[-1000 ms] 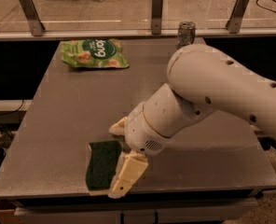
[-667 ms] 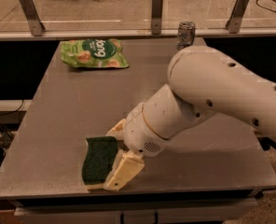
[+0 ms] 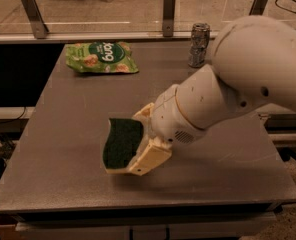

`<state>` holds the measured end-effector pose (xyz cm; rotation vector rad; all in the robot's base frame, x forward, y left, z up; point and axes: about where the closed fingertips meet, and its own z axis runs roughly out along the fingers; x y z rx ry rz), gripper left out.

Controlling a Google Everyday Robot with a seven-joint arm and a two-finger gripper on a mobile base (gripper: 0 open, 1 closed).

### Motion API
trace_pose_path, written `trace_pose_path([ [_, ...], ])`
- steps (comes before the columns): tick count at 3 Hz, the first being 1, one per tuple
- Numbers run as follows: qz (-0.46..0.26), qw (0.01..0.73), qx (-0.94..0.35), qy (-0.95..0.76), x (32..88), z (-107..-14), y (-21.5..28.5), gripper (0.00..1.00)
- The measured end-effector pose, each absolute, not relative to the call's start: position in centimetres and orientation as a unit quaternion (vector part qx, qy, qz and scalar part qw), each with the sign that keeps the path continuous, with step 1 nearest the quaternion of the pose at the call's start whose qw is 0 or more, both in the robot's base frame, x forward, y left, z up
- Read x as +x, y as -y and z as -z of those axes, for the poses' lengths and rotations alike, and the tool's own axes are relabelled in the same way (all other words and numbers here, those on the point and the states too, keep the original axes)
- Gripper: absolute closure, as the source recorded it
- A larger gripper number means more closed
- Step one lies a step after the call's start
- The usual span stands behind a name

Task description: Move sponge near green rice chip bag

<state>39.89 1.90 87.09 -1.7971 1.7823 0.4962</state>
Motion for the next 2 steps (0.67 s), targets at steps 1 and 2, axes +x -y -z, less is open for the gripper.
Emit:
trace_pose_path([
  [1, -0.128, 0.313, -0.653, -0.678, 42.99, -92.11, 1.92, 1.0],
  [2, -0.128, 0.313, -0.653, -0.678, 42.99, -92.12, 1.91, 1.0],
])
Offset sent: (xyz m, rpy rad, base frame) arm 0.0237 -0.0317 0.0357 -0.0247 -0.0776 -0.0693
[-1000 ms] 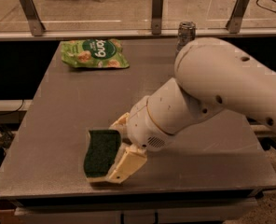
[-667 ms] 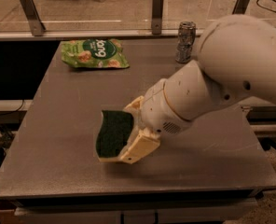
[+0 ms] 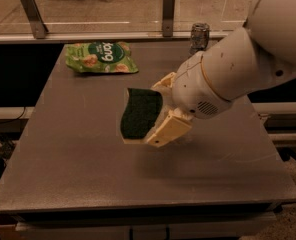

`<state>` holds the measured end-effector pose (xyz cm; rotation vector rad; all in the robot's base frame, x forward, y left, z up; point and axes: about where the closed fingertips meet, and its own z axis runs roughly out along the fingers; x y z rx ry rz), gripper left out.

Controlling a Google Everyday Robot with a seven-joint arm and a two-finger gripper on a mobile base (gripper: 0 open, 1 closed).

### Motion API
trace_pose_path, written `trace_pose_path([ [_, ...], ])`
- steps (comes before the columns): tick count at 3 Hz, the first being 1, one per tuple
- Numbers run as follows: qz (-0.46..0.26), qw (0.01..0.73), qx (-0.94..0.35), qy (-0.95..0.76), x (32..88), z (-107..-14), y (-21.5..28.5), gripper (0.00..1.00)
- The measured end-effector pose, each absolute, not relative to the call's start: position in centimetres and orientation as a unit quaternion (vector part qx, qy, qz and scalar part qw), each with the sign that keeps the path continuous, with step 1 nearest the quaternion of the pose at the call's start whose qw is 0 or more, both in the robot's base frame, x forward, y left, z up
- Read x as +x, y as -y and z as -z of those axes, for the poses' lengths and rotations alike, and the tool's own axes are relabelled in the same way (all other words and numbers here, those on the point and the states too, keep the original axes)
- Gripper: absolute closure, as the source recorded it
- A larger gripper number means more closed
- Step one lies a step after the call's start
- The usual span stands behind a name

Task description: Move sponge near green rice chip bag

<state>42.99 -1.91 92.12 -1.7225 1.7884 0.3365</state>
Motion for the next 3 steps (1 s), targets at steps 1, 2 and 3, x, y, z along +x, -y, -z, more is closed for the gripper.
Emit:
trace_pose_path([
  [1, -0.123, 0.321, -0.648, -0.68, 42.9, -92.4, 2.1, 1.0],
  [2, -0.116, 0.34, -0.645, -0.675, 45.0, -92.1, 1.8, 1.0],
  [3, -0.11, 0.359, -0.643, -0.667, 48.9, -91.5, 1.2, 1.0],
])
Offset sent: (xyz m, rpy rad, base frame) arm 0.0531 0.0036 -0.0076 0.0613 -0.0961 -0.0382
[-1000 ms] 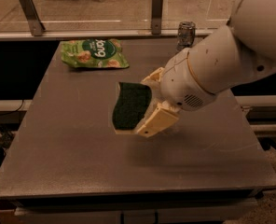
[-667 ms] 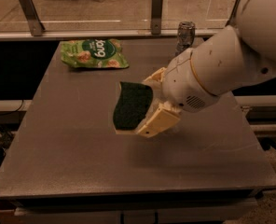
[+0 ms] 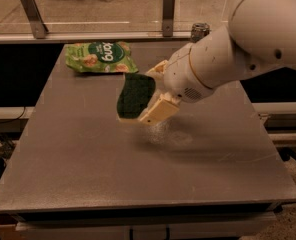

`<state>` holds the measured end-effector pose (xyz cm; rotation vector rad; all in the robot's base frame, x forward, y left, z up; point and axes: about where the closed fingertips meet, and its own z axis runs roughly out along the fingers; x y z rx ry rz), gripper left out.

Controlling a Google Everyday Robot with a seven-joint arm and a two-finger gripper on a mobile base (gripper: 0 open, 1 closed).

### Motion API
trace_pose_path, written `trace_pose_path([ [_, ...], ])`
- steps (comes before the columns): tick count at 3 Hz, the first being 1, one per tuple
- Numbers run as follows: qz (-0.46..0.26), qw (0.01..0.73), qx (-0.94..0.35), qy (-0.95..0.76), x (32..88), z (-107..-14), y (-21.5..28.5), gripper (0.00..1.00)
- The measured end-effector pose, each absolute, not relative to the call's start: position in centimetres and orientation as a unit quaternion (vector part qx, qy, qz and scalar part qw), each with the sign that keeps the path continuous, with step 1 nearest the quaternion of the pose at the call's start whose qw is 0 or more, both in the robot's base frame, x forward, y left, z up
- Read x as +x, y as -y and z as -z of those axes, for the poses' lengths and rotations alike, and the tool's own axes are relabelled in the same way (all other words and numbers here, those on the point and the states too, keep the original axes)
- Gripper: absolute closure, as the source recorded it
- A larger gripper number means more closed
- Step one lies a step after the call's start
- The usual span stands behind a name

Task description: Move sponge near green rice chip bag

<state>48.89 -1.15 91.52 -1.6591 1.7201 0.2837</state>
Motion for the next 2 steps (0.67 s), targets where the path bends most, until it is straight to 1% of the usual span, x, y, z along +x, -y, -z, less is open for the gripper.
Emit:
trace_pose_path([
  [2, -0.108, 0.382, -0.622, -0.675, 58.1, -88.8, 0.3, 1.0],
])
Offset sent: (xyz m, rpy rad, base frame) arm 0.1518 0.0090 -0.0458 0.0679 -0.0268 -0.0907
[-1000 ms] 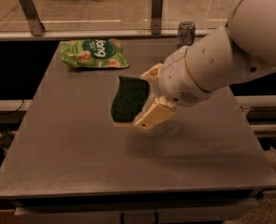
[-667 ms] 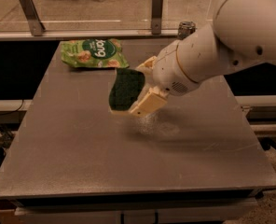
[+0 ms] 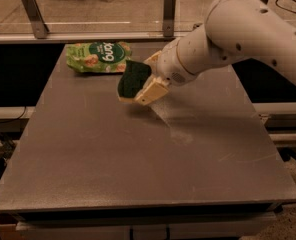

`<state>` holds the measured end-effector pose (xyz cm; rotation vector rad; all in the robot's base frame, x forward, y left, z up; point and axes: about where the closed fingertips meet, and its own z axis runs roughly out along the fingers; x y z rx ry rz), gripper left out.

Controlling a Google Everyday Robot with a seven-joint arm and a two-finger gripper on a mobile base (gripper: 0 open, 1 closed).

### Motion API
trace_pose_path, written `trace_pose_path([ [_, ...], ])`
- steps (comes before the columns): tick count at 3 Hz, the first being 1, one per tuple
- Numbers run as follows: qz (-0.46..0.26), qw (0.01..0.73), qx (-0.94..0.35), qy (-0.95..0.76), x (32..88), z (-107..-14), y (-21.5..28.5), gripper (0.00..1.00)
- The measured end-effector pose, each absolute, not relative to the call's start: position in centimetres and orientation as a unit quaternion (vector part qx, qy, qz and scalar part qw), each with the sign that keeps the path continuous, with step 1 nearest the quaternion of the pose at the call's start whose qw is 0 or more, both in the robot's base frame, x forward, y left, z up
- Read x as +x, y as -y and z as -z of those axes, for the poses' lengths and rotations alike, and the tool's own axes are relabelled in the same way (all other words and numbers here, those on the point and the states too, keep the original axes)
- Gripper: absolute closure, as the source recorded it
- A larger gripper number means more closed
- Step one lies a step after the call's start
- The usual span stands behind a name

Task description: Move sponge near green rice chip bag

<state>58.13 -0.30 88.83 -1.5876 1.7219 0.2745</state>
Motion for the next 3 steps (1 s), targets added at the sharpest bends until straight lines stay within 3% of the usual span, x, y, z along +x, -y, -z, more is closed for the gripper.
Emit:
trace_pose_path([
  [1, -0.108, 0.393, -0.6, -0.688, 62.0, -87.7, 0.6, 1.0],
  [3, -0.131, 0.406, -0.565, -0.706, 67.0, -85.9, -0.8, 0.59],
])
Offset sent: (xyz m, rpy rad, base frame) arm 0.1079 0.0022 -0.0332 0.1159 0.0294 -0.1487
